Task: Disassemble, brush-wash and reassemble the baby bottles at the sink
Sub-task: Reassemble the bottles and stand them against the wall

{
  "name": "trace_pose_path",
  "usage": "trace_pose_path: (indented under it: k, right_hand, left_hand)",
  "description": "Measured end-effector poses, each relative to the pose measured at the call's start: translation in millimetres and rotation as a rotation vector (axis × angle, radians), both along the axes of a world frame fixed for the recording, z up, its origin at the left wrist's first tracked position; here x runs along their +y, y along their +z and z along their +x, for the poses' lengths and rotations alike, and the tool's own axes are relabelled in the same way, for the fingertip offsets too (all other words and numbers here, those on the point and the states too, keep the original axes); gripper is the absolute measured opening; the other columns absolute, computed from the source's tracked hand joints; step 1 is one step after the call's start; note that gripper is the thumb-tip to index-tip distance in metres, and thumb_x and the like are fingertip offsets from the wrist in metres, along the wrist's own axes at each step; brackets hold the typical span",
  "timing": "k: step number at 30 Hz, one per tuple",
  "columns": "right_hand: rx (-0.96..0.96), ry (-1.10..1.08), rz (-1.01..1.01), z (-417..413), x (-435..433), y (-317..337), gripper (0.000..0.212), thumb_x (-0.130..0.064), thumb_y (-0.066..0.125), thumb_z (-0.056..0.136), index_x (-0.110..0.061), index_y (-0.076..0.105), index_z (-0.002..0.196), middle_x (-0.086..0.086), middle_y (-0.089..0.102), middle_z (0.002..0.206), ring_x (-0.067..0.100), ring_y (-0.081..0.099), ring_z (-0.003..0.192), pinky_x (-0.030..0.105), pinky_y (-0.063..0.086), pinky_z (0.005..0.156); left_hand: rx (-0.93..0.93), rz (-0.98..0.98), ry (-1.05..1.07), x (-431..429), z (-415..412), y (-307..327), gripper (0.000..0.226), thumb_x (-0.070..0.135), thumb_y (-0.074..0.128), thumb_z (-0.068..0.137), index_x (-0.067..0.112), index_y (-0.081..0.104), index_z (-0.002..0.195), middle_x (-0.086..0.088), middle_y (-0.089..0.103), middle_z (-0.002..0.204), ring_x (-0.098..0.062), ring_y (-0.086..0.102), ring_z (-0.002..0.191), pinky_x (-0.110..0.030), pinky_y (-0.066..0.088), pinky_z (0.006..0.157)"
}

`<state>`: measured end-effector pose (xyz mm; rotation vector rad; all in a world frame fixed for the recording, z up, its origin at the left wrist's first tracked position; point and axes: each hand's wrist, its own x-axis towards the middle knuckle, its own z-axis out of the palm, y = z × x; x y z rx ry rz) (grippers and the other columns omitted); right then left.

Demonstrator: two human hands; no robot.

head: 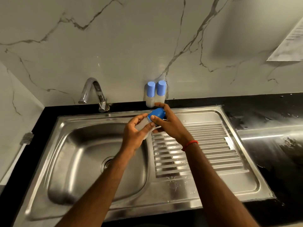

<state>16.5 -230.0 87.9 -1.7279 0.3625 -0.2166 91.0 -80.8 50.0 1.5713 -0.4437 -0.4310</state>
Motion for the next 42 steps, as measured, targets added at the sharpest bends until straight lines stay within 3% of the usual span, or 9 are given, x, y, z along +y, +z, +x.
trace_pose_path:
  k: [3,5,8,16,21,30,35,42]
  right_hand:
    - [0.002,-0.097,-0.103,4.2,-11.9,-2.7,0.055,-0.029,0.074,0.088,-0.027,0.040,0.131,0.007,0.052,0.129,0.022,0.068,0.098,0.029,0.061,0.068]
    - [0.019,-0.197,-0.161,7.0,-23.6,-5.8,0.056,-0.031,0.079,0.083,-0.024,0.042,0.125,0.003,0.054,0.127,0.021,0.068,0.097,0.034,0.063,0.072]
    - [0.046,-0.325,-0.169,12.2,-48.3,-11.2,0.054,-0.030,0.082,0.080,-0.024,0.046,0.120,-0.005,0.055,0.118,0.023,0.066,0.103,0.039,0.062,0.078]
    - [0.033,-0.466,-0.275,50.2,-110.3,-32.7,0.055,-0.018,0.084,0.079,-0.023,0.058,0.127,0.000,0.062,0.115,0.022,0.065,0.100,0.037,0.057,0.093]
    - [0.071,-0.485,-0.335,84.7,-139.1,-49.2,0.055,-0.013,0.079,0.083,-0.025,0.056,0.131,0.003,0.059,0.122,0.025,0.064,0.100,0.044,0.057,0.092]
    - [0.112,-0.476,-0.474,124.8,-159.3,-82.1,0.066,-0.011,0.078,0.083,-0.024,0.048,0.141,0.010,0.060,0.127,0.027,0.062,0.110,0.041,0.054,0.098]
    - [0.110,-0.516,-0.528,130.9,-162.9,-87.6,0.067,-0.009,0.080,0.082,-0.021,0.044,0.137,0.011,0.063,0.122,0.027,0.063,0.108,0.043,0.054,0.097]
    - [0.130,-0.509,-0.518,120.4,-160.8,-81.2,0.101,-0.005,0.085,0.074,-0.024,0.024,0.152,0.014,0.051,0.139,0.028,0.049,0.129,0.048,0.051,0.101]
  left_hand:
    - [-0.031,0.079,0.043,-7.2,6.9,-3.5,0.047,0.055,0.080,0.073,0.038,0.066,0.114,0.010,0.067,0.118,-0.011,0.062,0.112,-0.039,0.058,0.089]
    - [-0.063,0.095,0.110,-11.8,15.0,-1.9,0.040,0.057,0.077,0.074,0.039,0.068,0.108,0.012,0.069,0.115,-0.008,0.062,0.112,-0.039,0.056,0.092]
    - [-0.128,0.135,0.139,-19.9,28.8,9.2,0.026,0.042,0.076,0.084,0.030,0.071,0.106,0.013,0.070,0.111,-0.006,0.061,0.110,-0.035,0.052,0.094]
    - [-0.243,0.164,0.072,-48.8,65.6,17.2,0.017,0.033,0.077,0.086,0.022,0.075,0.099,0.013,0.073,0.101,-0.002,0.062,0.102,-0.020,0.046,0.088]
    - [-0.213,0.167,0.079,-62.0,84.7,8.0,0.015,0.033,0.077,0.087,0.023,0.075,0.098,0.015,0.073,0.099,-0.006,0.062,0.105,-0.017,0.044,0.087]
    - [-0.177,0.166,0.089,-72.1,107.6,-10.7,0.013,0.030,0.076,0.088,0.021,0.075,0.097,0.013,0.074,0.096,-0.004,0.064,0.100,-0.019,0.047,0.091]
    - [-0.170,0.173,0.086,-72.7,111.5,-24.2,0.010,0.028,0.076,0.088,0.022,0.075,0.095,0.012,0.074,0.094,-0.009,0.066,0.098,-0.031,0.052,0.093]
    - [-0.218,0.176,0.078,-74.3,105.9,-24.5,0.017,0.028,0.076,0.085,0.021,0.073,0.100,0.011,0.073,0.098,-0.007,0.065,0.101,-0.036,0.054,0.093]
